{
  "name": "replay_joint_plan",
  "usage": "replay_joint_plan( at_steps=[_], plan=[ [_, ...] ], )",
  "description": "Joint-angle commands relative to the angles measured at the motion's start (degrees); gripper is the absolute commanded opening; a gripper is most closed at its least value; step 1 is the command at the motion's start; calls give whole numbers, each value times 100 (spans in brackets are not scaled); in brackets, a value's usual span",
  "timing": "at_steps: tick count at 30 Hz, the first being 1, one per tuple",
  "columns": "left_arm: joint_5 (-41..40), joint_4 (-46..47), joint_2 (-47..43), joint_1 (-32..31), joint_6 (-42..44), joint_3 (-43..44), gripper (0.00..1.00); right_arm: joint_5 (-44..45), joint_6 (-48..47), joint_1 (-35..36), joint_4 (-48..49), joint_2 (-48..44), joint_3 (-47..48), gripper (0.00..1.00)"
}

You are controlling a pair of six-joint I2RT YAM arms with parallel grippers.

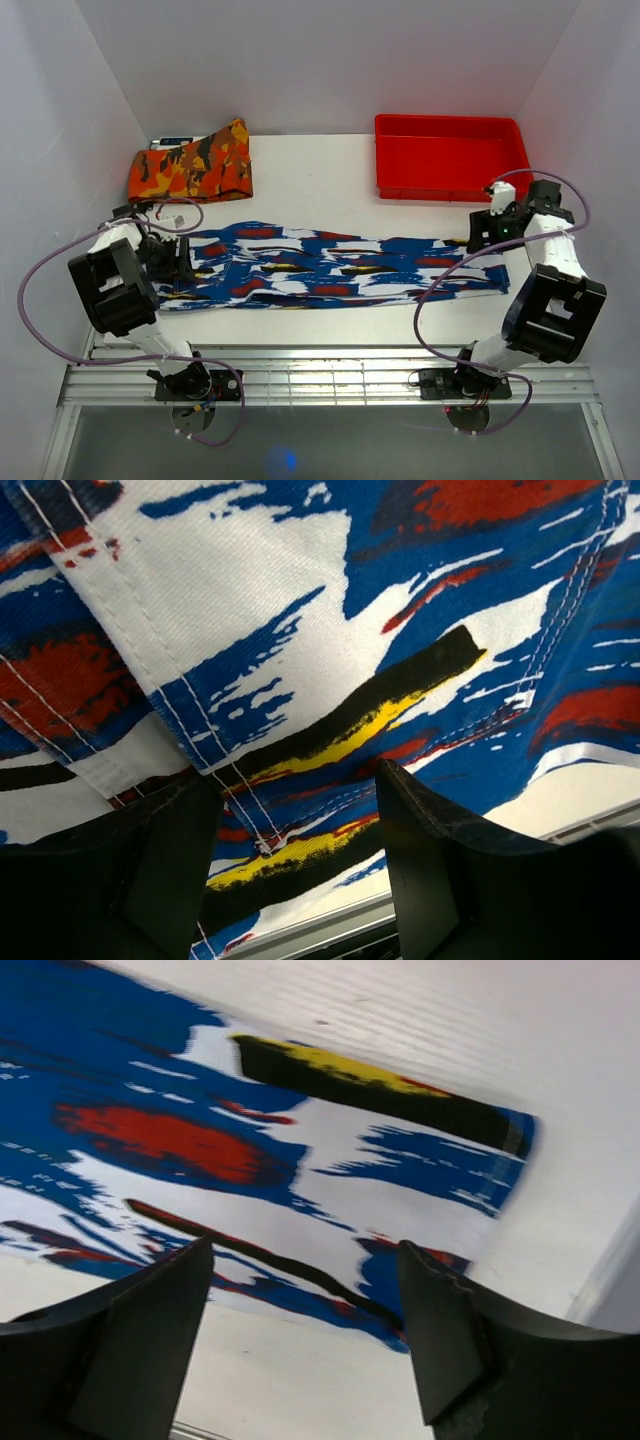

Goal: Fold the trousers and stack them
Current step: Fold the trousers

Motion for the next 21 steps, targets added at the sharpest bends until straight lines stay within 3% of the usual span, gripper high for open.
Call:
replay_joint_plan(
  at_steps=[1,6,9,12,15,21],
  plan=[
    [374,543,378,-513,-369,-283,72,-451,49,427,-220,273,-334,77],
    [841,736,282,-1243,-1081,-275,73,5,129,508,210,942,-712,65],
    [1175,561,-87,-1297,-1451,14,79,848,-89,499,685,1188,-836,61],
    [939,210,-605,-1227,-1504,488,83,1385,-327,446,958,1338,-801,59],
    [850,-176,-949,-710,-1382,806,86,1641,-451,429,1037,1426,-687,58],
    [1350,-845,-712,1073,-565,1106,85,1615,-486,429,1011,1496,-528,57]
  ],
)
